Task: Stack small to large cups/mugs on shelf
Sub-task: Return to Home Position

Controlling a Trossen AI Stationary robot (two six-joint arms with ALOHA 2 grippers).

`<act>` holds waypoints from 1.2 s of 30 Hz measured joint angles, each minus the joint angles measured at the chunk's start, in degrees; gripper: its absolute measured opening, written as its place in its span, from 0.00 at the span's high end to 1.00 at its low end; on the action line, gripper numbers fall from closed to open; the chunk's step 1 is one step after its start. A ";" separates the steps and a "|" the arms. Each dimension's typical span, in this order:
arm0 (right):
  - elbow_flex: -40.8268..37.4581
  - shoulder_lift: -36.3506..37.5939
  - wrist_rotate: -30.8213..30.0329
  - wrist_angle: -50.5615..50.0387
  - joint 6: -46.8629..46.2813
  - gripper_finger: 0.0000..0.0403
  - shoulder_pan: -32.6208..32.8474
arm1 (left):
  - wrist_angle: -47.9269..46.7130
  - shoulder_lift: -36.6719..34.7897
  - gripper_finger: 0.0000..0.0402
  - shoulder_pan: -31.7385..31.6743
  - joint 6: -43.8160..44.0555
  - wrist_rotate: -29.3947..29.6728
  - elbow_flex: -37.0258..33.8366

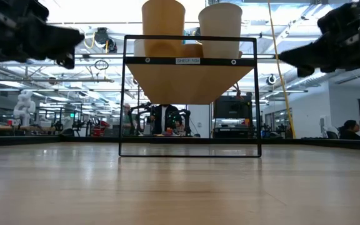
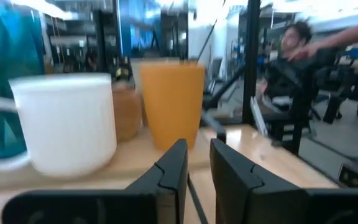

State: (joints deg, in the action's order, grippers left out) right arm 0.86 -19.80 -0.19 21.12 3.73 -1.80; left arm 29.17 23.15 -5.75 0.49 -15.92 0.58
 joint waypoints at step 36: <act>-0.02 19.76 0.00 -9.59 -0.02 0.88 -0.02 | -8.27 -16.95 0.82 2.50 -0.01 0.02 0.02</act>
State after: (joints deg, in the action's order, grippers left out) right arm 0.84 -0.03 -0.19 11.53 3.70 -1.83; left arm 20.91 6.20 -3.25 0.48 -15.90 0.60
